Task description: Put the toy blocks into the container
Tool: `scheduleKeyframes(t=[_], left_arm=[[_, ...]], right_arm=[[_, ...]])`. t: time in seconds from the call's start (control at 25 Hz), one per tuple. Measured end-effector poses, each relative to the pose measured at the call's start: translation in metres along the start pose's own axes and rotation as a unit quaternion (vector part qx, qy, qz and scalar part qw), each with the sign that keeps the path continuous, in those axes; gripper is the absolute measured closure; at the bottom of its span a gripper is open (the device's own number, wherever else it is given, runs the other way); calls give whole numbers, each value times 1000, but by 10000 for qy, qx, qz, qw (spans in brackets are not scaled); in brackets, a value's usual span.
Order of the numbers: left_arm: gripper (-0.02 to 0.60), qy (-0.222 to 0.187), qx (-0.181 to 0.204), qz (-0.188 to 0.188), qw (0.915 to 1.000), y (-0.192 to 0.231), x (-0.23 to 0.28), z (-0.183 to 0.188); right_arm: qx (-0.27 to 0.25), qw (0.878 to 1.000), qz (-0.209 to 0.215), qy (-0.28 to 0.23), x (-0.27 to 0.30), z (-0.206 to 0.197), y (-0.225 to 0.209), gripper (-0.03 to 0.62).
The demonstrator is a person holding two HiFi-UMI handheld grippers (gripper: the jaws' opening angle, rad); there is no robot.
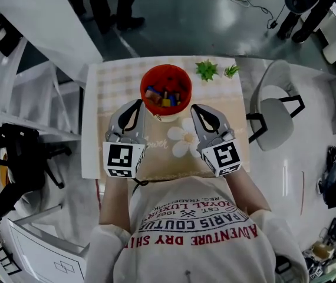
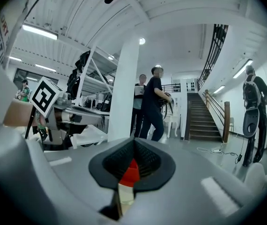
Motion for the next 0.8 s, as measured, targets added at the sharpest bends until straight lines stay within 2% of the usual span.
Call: scheduleKeyframes(t=[0.24,0.52,0.8], left_arm=[[577,-24,-79,-42,10000,4,-14,-5],[577,-96,-265,-154,9995,5,-21,-4],[577,-152,-162,-238,9995,3,-24,1]], right_arm=[[-170,9998,47,-98,1,7,11,592],[-138,9999,-1,-72,0,9,17,592],[-74,10000,-36,-48,-2,8,19,592]])
Point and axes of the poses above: the fingertips, and each gripper's own axes: x forward along the fingers, y to its left, z out of its top, the point moved 5 cm from there along -x, backward along the fingers, and after that the axes turned 3 degrees about -z, right-handed, at the moved point
